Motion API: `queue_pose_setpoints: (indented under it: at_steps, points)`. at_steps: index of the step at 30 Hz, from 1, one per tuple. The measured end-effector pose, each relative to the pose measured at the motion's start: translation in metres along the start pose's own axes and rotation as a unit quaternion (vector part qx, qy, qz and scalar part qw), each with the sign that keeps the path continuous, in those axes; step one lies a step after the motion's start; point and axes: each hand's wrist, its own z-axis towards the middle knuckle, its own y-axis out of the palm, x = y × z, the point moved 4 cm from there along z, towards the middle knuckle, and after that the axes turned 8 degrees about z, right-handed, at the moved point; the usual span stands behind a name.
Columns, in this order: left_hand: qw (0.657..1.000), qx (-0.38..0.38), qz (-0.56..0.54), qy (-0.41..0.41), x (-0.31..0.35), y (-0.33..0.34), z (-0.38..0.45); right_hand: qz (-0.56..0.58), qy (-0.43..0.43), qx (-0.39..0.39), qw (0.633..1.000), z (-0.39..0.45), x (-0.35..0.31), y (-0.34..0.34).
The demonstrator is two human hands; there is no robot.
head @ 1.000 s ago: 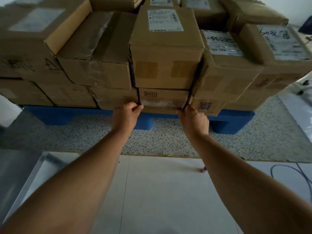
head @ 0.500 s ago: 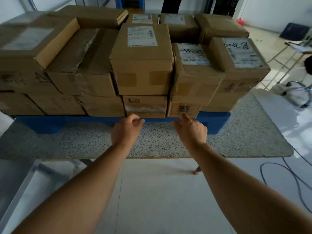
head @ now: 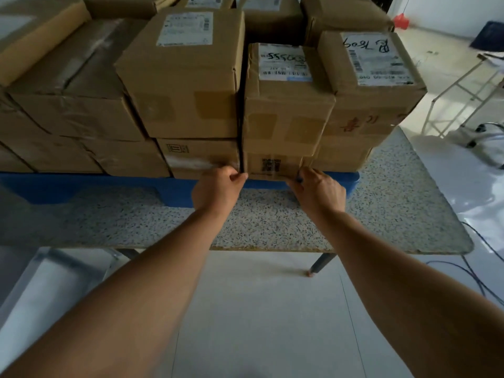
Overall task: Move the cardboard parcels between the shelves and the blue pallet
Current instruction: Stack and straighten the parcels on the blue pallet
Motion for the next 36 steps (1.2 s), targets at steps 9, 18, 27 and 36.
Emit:
queue_pose_setpoints:
  at_steps: [9, 18, 27, 36]
  points:
    - [1.0, 0.011, -0.004, 0.006, 0.002, 0.001, 0.002, 0.0, 0.003, -0.001, 1.0, 0.01, 0.0, 0.003]
    - [0.998, -0.037, -0.057, -0.003, 0.012, 0.0, -0.024, -0.009, 0.073, -0.008, 0.997, -0.021, 0.028, -0.029]
    - [0.991, -0.066, -0.12, 0.006, 0.083, 0.017, -0.068, 0.01, 0.087, -0.005, 0.996, 0.006, 0.084, -0.086]
    - [0.974, -0.061, -0.178, -0.128, 0.14, 0.041, -0.075, 0.047, 0.023, -0.061, 0.997, 0.028, 0.115, -0.092]
